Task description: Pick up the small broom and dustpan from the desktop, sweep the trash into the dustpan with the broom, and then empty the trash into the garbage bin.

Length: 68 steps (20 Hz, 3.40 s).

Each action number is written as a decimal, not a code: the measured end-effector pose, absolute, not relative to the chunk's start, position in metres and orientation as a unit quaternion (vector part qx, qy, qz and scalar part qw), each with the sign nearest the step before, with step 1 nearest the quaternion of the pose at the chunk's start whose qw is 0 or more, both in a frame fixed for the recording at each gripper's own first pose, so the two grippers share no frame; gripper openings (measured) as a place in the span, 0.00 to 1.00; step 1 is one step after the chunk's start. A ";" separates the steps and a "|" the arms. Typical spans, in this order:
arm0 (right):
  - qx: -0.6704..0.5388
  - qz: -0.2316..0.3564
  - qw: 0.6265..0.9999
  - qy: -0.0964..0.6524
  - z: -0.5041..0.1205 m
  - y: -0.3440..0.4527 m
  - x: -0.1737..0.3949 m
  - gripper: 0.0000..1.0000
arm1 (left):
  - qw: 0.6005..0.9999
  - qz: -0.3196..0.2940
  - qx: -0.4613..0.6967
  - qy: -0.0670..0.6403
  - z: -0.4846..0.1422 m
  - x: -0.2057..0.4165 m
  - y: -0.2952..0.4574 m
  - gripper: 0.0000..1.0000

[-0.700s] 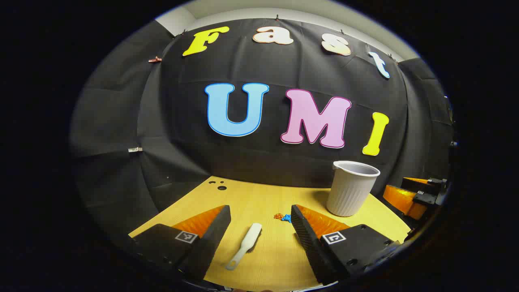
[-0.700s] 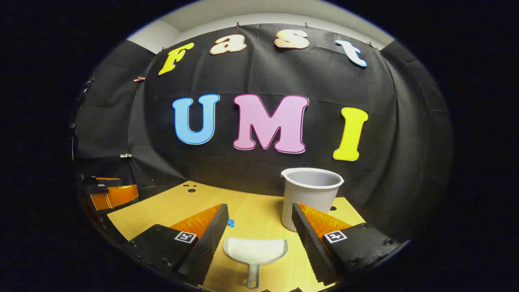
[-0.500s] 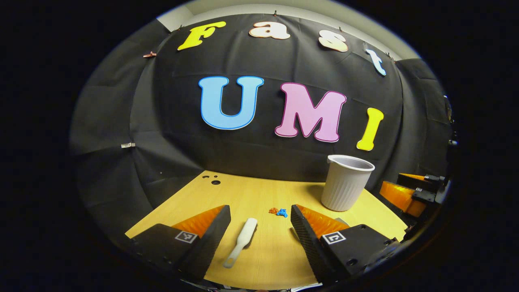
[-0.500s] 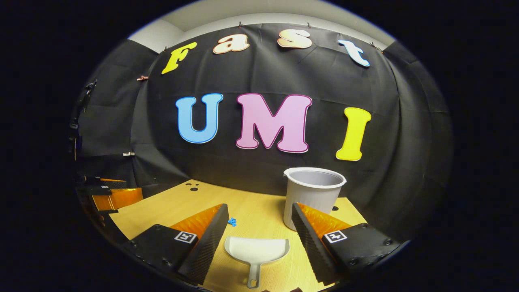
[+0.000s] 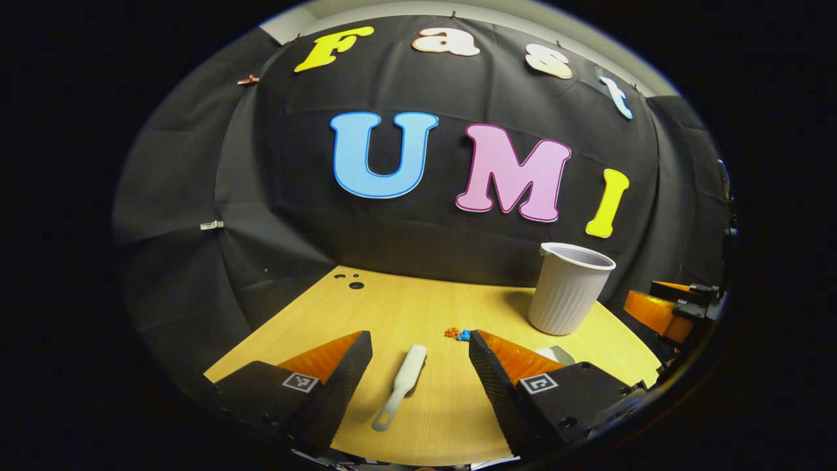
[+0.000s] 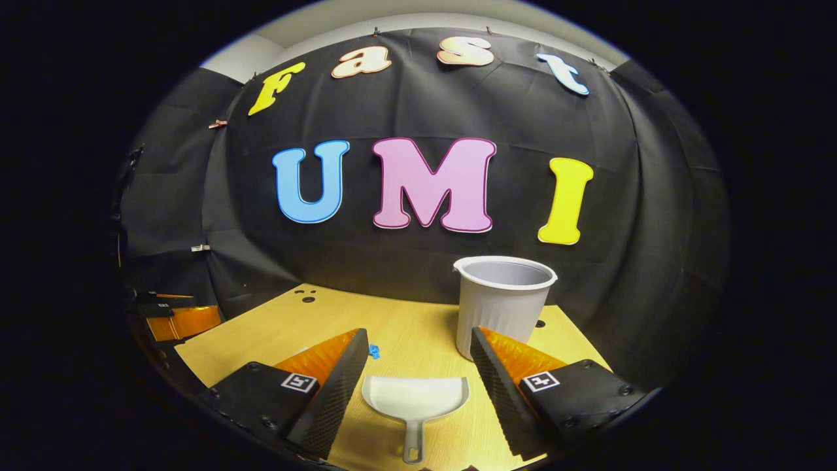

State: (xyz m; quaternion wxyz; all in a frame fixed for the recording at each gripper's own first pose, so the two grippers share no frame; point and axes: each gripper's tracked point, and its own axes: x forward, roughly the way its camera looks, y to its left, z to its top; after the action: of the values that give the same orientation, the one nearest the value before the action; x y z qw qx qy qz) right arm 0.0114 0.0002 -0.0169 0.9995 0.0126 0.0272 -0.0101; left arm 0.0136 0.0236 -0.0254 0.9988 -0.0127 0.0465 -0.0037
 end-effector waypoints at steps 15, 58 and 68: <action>0.016 -0.003 0.995 0.100 -0.073 0.008 0.034 0.98 | 0.966 -0.052 0.007 0.252 -0.147 0.071 0.050 0.96; 0.101 -0.023 0.917 0.385 -0.244 -0.010 0.003 0.98 | 0.934 0.009 0.043 0.354 -0.205 0.083 0.062 0.24; 0.075 -0.014 0.875 0.479 -0.308 0.010 0.021 0.99 | 0.930 0.054 0.029 0.362 -0.206 0.053 0.076 0.23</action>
State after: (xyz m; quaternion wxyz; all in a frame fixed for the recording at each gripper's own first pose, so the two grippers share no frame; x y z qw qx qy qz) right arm 0.0207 0.0096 -0.3082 0.8746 0.0746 0.4789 -0.0145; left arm 0.0529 0.0759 -0.2058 0.9302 0.0292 0.3618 0.0542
